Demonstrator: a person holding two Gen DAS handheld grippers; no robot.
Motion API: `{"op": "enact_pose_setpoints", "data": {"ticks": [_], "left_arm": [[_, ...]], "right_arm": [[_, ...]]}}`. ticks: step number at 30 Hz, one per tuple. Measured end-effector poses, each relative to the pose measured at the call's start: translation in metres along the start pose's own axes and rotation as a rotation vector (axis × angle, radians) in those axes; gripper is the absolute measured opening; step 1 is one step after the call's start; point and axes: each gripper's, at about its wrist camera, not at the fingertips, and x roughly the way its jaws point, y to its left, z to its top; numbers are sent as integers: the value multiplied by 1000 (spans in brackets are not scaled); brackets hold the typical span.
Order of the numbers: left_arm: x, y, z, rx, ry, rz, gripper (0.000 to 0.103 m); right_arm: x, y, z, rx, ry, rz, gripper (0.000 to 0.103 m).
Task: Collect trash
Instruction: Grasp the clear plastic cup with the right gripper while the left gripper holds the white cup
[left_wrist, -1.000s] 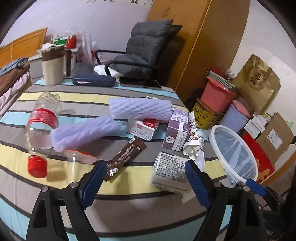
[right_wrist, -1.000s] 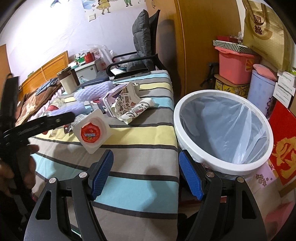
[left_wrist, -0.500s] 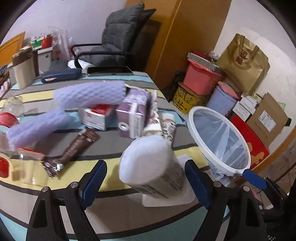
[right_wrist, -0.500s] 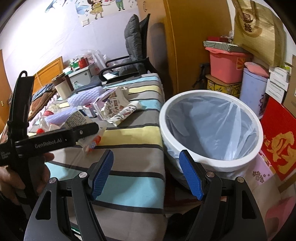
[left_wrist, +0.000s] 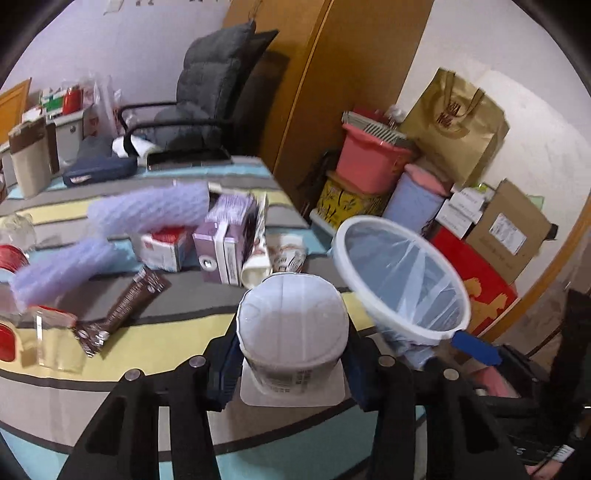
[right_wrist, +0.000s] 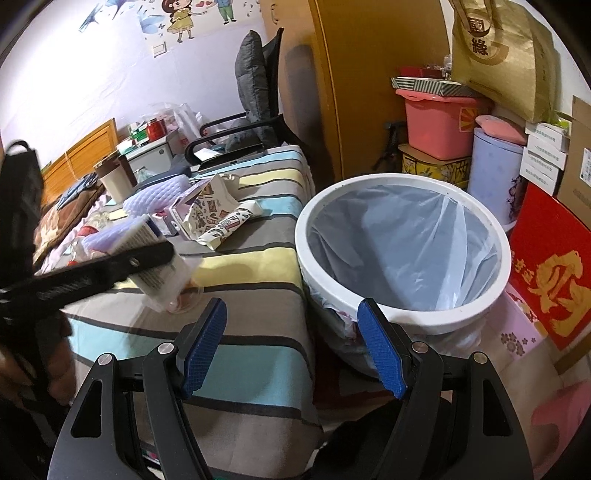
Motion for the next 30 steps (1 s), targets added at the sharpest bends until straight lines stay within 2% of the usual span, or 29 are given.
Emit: {"op": "enact_pose_setpoints", "data": {"ticks": [5,8,15,20,23,26,28,30], "left_arm": [[-28,12,4,-33,-40,10,48],[-39,26,2,-49,-48,57,48],[-43,58,-10,-83,-23,115,48],[-44,73,-15,-101,-24,140,48],[-46,82,-16,-112,-29,151,48],[-46,89,-17,-124,-27,156,48],[-44,92,-17,-131,-20,156,48],[-42,93,-17,-133,-16,154,48]], "right_arm": [[3,9,1,-23,12,15,75],[9,16,1,-31,39,28,75],[30,41,6,-66,93,95,68],[46,61,13,-103,118,131,67],[52,69,17,-121,121,144,61],[60,74,19,-135,136,151,51],[63,75,20,-143,142,155,39],[62,76,20,-146,138,157,36]]}}
